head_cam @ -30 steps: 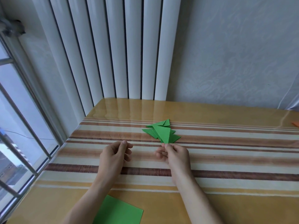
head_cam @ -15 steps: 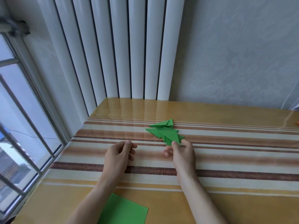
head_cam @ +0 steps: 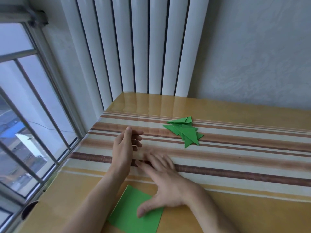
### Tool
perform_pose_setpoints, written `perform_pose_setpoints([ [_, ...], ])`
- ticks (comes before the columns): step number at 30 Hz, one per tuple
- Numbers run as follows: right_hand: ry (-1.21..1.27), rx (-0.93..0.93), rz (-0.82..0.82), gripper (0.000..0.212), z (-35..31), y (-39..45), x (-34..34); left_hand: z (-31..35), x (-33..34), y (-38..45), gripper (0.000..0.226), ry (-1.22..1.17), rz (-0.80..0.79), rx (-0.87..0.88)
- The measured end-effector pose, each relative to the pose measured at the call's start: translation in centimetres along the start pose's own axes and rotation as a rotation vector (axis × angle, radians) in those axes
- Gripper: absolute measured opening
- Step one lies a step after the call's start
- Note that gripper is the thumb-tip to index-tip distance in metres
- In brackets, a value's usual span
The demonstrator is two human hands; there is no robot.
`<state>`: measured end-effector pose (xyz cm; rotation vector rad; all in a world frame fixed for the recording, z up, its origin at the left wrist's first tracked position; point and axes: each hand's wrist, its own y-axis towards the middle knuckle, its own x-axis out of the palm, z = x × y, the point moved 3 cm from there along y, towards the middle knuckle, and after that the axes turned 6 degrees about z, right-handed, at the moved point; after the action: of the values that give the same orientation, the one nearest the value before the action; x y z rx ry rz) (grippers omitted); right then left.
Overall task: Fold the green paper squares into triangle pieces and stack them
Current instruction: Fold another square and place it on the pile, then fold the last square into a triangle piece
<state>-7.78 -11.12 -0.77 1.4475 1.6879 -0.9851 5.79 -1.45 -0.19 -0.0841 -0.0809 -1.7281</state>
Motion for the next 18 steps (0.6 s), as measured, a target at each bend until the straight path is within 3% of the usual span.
perform_pose_setpoints([
  [3,-0.049,-0.007,-0.013,0.126,-0.1,0.0,0.1,-0.1,0.2,-0.3,0.05,0.026,-0.043,0.034],
  [9,0.104,0.066,0.203,0.087,0.9,-0.3,-0.8,-0.5,0.3,-0.7,0.046,0.096,-0.136,0.171],
  [12,0.095,0.079,0.212,0.069,0.1,-0.8,-1.0,-0.8,0.0,-0.4,0.045,0.106,-0.112,0.167],
  [18,-0.194,0.104,0.135,0.095,-4.5,-1.0,-0.3,-1.4,-0.1,-0.2,0.045,0.141,-0.048,0.107],
])
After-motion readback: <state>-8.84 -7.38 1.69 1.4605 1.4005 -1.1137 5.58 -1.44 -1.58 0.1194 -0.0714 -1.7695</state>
